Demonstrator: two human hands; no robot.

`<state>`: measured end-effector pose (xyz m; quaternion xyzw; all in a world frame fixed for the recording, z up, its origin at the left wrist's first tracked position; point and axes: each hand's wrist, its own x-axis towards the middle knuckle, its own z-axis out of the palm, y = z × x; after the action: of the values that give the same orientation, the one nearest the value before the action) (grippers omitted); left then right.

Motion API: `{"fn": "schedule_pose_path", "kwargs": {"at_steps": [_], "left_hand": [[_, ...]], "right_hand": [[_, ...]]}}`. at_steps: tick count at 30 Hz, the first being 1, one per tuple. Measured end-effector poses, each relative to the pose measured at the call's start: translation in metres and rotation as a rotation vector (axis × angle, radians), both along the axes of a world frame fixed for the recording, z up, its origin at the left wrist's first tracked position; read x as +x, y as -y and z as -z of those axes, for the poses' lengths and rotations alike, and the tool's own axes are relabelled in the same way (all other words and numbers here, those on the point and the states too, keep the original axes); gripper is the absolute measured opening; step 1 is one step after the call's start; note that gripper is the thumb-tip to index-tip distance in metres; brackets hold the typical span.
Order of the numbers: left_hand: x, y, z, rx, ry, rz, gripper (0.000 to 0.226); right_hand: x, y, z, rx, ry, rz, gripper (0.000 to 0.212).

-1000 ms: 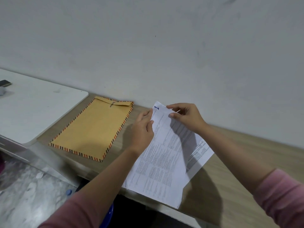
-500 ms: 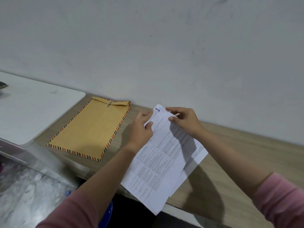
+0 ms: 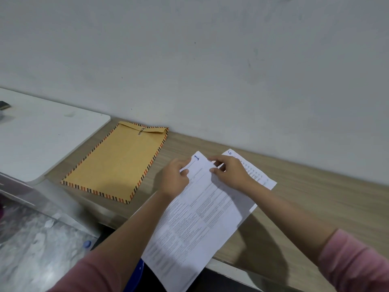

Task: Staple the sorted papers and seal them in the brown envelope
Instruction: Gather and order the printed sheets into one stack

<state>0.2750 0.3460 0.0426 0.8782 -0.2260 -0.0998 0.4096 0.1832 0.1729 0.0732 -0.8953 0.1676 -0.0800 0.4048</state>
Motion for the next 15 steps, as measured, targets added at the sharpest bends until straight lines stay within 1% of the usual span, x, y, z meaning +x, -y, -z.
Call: {"fn": "schedule_pose_path", "kwargs": {"at_steps": [2,5,7,9,11,15], "left_hand": [[0.003,-0.006,0.009,0.014,-0.022,-0.017,0.045],[0.01,-0.012,0.02,-0.01,0.012,-0.012,0.047],[0.014,-0.013,0.025,-0.053,0.031,0.0,0.046],[0.017,-0.012,0.027,-0.059,0.038,0.007,0.045],[0.021,-0.008,0.029,-0.044,0.053,0.019,0.043],[0.025,0.001,0.027,0.011,0.033,0.044,0.042]], "right_hand": [[0.004,0.009,0.015,-0.026,-0.031,0.073,0.029],[0.014,0.039,0.039,-0.102,-0.109,0.338,0.035],[0.017,0.059,0.052,-0.207,-0.186,0.47,0.041],[0.019,0.072,0.063,-0.272,-0.31,0.497,0.047],[0.022,0.08,0.072,-0.293,-0.382,0.473,0.052],[0.024,0.088,0.071,-0.259,-0.38,0.439,0.062]]}}
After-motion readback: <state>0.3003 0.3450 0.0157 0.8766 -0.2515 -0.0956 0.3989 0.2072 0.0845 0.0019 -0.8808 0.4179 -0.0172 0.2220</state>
